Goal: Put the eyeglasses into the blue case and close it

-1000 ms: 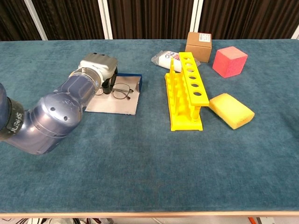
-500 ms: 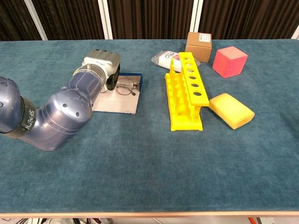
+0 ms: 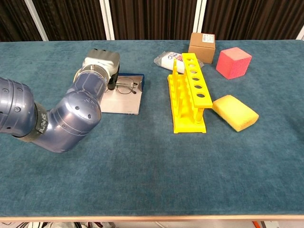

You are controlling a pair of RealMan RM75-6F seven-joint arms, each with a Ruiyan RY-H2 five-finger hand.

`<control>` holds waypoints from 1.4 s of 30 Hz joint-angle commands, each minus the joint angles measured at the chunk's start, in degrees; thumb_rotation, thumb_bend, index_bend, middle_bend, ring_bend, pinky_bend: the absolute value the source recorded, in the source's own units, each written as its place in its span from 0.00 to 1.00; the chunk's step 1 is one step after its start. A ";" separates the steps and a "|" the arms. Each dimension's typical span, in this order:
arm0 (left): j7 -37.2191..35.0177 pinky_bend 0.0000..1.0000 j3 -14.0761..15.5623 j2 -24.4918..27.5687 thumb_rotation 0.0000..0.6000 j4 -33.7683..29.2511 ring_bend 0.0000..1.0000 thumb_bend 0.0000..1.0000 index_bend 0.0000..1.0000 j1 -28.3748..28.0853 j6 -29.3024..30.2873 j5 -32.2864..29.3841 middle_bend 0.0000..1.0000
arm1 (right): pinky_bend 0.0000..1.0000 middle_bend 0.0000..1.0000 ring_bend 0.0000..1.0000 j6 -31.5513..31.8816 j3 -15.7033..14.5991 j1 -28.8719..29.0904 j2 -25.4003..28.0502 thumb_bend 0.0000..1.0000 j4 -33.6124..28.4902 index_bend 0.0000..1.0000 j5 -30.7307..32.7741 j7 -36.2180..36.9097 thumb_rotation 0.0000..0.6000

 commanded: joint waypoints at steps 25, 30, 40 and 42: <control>5.64 0.00 0.42 7.32 1.00 -19.15 0.00 0.45 0.20 6.33 8.70 1.93 0.11 | 0.19 0.00 0.11 0.48 -0.01 -0.12 -0.20 0.12 -0.10 0.00 -0.28 -0.18 1.00; 4.08 0.03 1.42 13.20 1.00 -29.46 0.00 0.45 0.16 9.27 9.13 3.64 0.14 | 0.19 0.00 0.11 0.19 0.05 -0.01 -0.26 0.13 -0.16 0.00 -0.07 -0.06 1.00; -2.63 0.56 8.76 26.65 1.00 -47.02 0.40 0.48 0.12 17.07 2.82 6.53 0.45 | 0.19 0.00 0.11 0.79 0.26 -0.17 -0.58 0.13 -0.04 0.00 -0.01 -0.37 1.00; -4.21 0.66 9.67 28.01 1.00 -48.61 0.54 0.50 0.10 17.94 2.11 6.65 0.58 | 0.19 0.00 0.11 0.75 0.26 -0.18 -0.64 0.13 -0.03 0.00 0.10 -0.45 1.00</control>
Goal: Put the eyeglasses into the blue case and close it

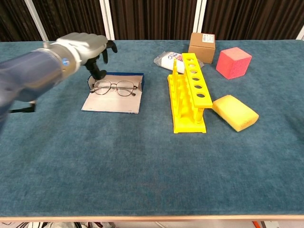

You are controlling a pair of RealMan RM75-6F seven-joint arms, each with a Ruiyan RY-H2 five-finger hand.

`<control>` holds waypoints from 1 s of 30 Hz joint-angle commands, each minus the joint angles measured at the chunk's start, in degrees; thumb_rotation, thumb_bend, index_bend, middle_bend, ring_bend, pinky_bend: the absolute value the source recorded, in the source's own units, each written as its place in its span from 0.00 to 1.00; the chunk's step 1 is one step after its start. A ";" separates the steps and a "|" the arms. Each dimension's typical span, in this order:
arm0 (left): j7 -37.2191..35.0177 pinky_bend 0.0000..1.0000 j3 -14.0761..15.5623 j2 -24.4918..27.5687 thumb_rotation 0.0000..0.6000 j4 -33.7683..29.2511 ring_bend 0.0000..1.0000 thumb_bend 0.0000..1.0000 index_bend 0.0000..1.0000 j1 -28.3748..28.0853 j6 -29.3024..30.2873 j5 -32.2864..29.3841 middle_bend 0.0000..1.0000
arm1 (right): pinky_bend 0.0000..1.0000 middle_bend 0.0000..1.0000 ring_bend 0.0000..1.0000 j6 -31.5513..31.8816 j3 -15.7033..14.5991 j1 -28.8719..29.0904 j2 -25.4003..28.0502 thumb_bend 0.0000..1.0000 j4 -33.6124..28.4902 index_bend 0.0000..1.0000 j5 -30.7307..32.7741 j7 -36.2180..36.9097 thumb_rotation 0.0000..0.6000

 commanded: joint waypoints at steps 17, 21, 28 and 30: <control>-6.01 0.83 6.87 3.03 1.00 -3.43 0.77 0.54 0.00 1.02 -5.91 -8.07 0.80 | 0.19 0.00 0.11 -0.46 -0.03 0.16 0.20 0.13 0.03 0.00 0.15 -0.02 1.00; -6.63 0.83 7.51 1.63 1.00 -1.43 0.77 0.54 0.00 0.21 -6.05 -8.34 0.80 | 0.19 0.00 0.11 -0.40 0.05 0.12 0.23 0.13 0.01 0.00 0.32 -0.05 1.00; -7.41 0.83 8.38 -0.04 1.00 0.67 0.76 0.54 0.00 -0.53 -5.07 -7.51 0.80 | 0.19 0.00 0.11 -0.61 0.08 0.14 0.24 0.13 -0.20 0.00 0.66 -0.28 1.00; -7.60 0.83 8.52 -0.35 1.00 0.96 0.76 0.54 0.00 -0.73 -4.72 -7.01 0.80 | 0.19 0.00 0.11 -0.58 0.06 0.11 0.22 0.13 -0.24 0.00 0.67 -0.36 1.00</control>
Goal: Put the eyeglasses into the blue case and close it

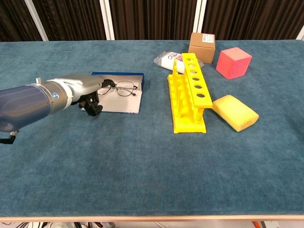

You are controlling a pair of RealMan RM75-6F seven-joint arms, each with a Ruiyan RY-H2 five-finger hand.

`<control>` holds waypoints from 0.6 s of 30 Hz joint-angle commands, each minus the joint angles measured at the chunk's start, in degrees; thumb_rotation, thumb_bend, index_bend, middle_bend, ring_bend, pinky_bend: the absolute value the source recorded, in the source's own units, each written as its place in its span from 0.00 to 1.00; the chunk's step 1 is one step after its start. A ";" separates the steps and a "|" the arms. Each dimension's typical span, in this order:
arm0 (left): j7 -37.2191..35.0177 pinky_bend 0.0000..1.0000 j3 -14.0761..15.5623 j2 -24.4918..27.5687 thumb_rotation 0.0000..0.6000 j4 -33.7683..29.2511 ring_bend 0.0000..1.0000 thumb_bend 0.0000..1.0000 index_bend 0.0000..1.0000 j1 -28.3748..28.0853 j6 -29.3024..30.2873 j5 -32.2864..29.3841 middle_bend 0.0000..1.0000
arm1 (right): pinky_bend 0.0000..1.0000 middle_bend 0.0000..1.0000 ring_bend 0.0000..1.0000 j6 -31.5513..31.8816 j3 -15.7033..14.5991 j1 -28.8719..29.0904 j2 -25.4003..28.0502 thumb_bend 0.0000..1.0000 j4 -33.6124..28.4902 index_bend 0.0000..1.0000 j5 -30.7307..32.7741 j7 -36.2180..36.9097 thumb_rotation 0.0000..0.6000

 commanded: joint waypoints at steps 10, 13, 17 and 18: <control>-0.44 0.83 0.36 -1.63 1.00 2.32 0.76 0.54 0.00 -0.77 1.34 0.00 0.80 | 0.19 0.00 0.11 0.00 0.04 -0.10 0.02 0.13 -0.25 0.00 0.34 -0.16 1.00; -0.20 0.83 0.23 -2.05 1.00 3.29 0.77 0.54 0.00 -1.12 0.96 -0.96 0.80 | 0.19 0.00 0.11 -0.05 0.06 -0.10 0.03 0.13 -0.30 0.00 0.46 -0.22 1.00; -0.20 0.83 0.37 -2.43 1.00 4.04 0.77 0.54 0.00 -1.38 0.85 -0.99 0.80 | 0.19 0.00 0.11 0.02 0.09 -0.13 0.01 0.13 -0.31 0.00 0.53 -0.34 1.00; -0.25 0.83 0.45 -2.52 1.00 4.25 0.77 0.54 0.00 -1.40 0.85 -0.93 0.80 | 0.19 0.00 0.11 0.00 0.10 -0.13 0.00 0.13 -0.30 0.00 0.57 -0.38 1.00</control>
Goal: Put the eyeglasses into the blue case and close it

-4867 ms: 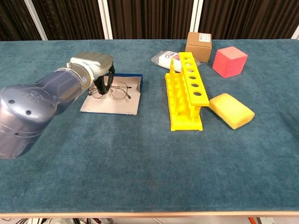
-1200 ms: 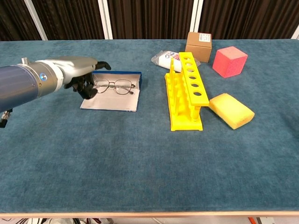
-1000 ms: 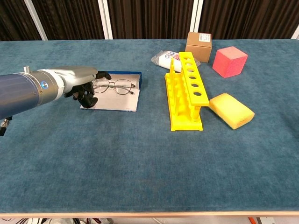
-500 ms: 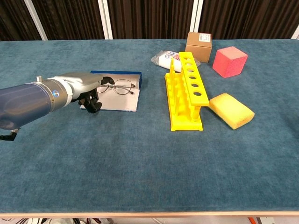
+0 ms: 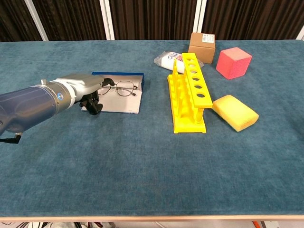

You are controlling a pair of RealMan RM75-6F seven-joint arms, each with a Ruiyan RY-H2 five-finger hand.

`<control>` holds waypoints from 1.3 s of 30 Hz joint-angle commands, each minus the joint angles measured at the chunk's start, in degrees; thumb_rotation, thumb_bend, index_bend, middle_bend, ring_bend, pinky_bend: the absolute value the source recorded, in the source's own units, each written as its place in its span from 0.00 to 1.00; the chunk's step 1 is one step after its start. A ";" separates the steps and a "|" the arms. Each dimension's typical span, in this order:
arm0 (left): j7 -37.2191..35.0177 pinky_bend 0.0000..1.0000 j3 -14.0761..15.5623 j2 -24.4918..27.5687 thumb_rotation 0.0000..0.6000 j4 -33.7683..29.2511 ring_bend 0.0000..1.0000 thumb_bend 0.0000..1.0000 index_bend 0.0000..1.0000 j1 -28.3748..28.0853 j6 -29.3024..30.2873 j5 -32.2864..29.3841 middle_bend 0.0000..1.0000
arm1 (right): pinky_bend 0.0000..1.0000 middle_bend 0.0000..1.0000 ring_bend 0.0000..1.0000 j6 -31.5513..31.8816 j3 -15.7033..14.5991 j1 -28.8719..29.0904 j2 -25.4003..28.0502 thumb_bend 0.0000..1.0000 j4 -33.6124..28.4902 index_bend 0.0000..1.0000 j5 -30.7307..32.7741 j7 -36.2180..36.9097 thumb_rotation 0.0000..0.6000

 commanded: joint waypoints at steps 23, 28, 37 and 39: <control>1.02 0.83 -0.54 -3.07 1.00 5.01 0.77 0.54 0.00 -1.61 0.27 -0.91 0.80 | 0.19 0.00 0.11 -0.09 0.09 -0.06 -0.06 0.13 -0.15 0.00 0.48 -0.32 1.00; 1.56 0.83 -1.19 -4.02 1.00 6.38 0.77 0.54 0.00 -2.31 0.27 -1.28 0.80 | 0.19 0.00 0.11 -0.24 0.13 -0.08 -0.03 0.13 -0.30 0.00 0.83 -0.52 1.00; 3.04 0.83 -2.18 -5.33 1.00 8.47 0.77 0.54 0.00 -3.40 0.62 -2.08 0.80 | 0.19 0.00 0.11 -0.32 0.20 -0.11 0.05 0.14 -0.56 0.00 1.15 -0.62 1.00; 3.42 0.83 -2.41 -5.57 1.00 8.99 0.77 0.54 0.00 -3.66 0.73 -2.23 0.80 | 0.19 0.00 0.11 -0.35 0.19 -0.12 0.08 0.14 -0.59 0.00 1.20 -0.63 1.00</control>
